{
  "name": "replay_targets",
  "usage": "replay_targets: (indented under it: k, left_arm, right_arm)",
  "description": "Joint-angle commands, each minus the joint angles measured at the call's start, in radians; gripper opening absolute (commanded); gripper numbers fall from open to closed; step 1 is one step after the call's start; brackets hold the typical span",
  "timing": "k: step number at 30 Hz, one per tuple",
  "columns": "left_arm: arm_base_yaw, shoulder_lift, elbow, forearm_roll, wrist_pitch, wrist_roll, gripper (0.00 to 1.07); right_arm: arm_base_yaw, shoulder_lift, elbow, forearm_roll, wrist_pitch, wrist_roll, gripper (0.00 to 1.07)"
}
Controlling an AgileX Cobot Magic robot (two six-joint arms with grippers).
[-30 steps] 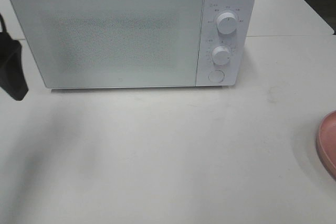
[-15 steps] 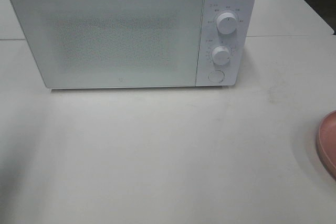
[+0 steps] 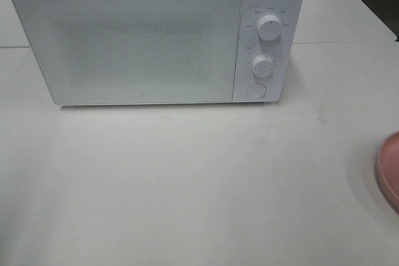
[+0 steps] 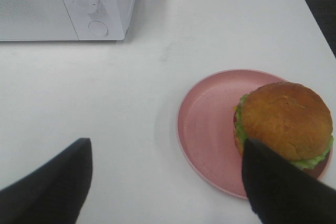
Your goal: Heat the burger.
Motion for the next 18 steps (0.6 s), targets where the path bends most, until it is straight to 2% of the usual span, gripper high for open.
replay_targets:
  k: [1,13,18]
  left_arm:
    - [0.002,-0.099,0.006,0.002,-0.003,0.004,1.0]
    - [0.002,-0.384,0.006,-0.011,-0.005,0.002,1.0]
    - [0.045,-0.486,0.006,-0.011,-0.005,0.002,1.0]
  right_arm:
    - [-0.003,-0.026,0.003,-0.003,-0.005,-0.009,0.75]
    - [-0.003,-0.026,0.003,-0.003,-0.005,-0.009,0.75]
    - [-0.003,-0.026,0.003,-0.003,-0.005,-0.009,0.75]
